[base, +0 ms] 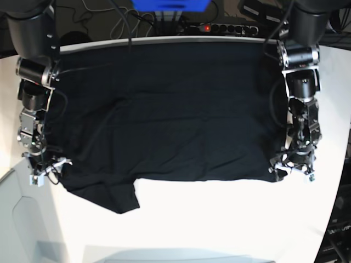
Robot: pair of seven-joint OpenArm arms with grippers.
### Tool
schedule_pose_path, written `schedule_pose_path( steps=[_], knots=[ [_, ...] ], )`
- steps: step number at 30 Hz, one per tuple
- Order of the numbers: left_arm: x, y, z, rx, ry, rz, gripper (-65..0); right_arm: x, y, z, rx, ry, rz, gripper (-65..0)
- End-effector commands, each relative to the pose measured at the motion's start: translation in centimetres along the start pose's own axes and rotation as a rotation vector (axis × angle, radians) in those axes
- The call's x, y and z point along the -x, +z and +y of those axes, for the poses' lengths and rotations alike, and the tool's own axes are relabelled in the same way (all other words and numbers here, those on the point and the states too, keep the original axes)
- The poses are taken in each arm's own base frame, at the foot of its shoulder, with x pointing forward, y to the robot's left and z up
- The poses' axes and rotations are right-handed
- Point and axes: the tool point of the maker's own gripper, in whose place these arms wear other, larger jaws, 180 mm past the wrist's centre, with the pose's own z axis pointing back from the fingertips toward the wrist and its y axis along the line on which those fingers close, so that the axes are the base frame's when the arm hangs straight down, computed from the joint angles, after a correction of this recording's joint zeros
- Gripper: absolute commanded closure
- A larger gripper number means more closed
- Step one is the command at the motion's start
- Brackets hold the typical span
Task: Fold the T-shirt properly
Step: 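Release the collar edge and reach both grippers to the shirt hem, then grasp the hem and fold it over toward the collar edge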
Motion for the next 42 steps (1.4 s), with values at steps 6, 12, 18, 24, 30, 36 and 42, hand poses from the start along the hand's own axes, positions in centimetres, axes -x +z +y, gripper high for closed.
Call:
schedule_pose_path(
  steps=[6, 12, 18, 24, 30, 36, 42],
  knots=[
    [-1.9, -1.4, -0.6, 0.003, -0.033, -0.015, -45.3, 0.2, -0.1, 0.5, -0.001, -0.006, 0.009, -28.5],
    [-1.5, -2.3, -1.7, 0.01, -0.119, -0.029, -45.3, 1.5, -0.1, 1.3, -0.012, -0.012, 0.029, -2.7],
    [-0.8, -2.6, -1.5, 0.0, -0.113, -0.006, -45.3, 1.8, -0.2, 1.5, -0.014, -0.014, 0.033, 0.0],
    [-0.6, -2.6, -1.7, 0.009, -0.117, -0.002, -43.2, 1.8, -0.1, 1.5, -0.013, -0.013, 0.033, 0.0],
    [-0.4, -2.6, -1.7, 0.009, -0.117, 0.002, -10.2, 1.8, -0.1, 1.4, -0.012, -0.012, 0.034, 0.0],
    [-0.2, -2.6, -1.6, 0.004, -0.116, 0.007, -0.3, 1.8, -0.1, 1.3, -0.01, -0.012, 0.034, 0.0],
    [-1.8, -2.4, -2.6, 0.024, -0.115, -0.032, 0.0, 0.0, -0.2, 1.4, -0.011, -0.015, -0.007, 0.0]
  ],
)
